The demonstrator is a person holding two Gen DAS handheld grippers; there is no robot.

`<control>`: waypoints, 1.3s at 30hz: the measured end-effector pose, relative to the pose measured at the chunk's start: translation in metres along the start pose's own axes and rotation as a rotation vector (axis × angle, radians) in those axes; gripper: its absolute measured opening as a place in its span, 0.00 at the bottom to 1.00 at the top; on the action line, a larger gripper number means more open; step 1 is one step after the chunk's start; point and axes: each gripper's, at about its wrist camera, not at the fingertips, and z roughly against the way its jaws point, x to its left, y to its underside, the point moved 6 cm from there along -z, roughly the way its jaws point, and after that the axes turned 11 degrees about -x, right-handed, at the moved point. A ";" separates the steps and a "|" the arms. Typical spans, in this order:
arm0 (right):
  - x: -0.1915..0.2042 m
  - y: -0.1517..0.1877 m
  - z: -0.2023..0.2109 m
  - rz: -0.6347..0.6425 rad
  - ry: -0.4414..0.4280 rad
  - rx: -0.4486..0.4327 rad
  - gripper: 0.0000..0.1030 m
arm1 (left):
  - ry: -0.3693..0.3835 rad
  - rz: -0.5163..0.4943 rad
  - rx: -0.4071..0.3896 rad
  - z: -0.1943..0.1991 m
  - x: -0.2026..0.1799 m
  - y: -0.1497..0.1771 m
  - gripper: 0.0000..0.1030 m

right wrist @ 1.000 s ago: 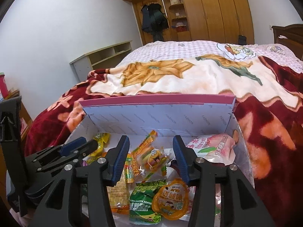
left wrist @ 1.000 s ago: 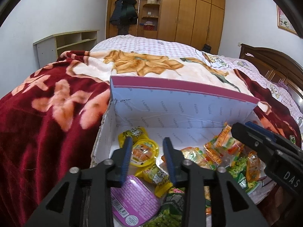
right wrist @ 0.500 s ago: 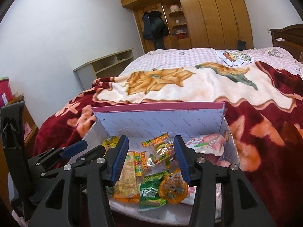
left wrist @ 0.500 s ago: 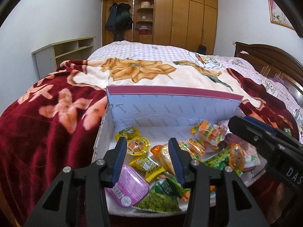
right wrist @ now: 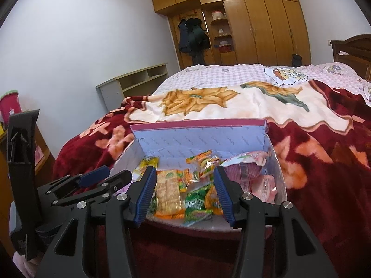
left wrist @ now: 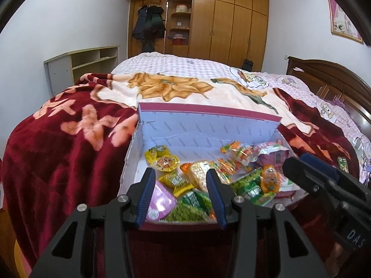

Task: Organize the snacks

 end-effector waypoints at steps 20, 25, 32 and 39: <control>-0.005 0.031 0.021 -0.027 0.018 0.043 0.57 | -0.014 0.003 0.036 0.024 -0.011 0.025 0.47; -0.009 0.034 0.020 -0.039 0.023 0.051 0.57 | -0.020 -0.001 0.045 0.021 -0.012 0.029 0.47; -0.010 0.035 0.019 -0.044 0.026 0.059 0.57 | -0.021 -0.002 0.050 0.020 -0.012 0.030 0.47; -0.009 0.036 0.017 -0.043 0.024 0.063 0.57 | -0.022 -0.002 0.049 0.020 -0.012 0.030 0.47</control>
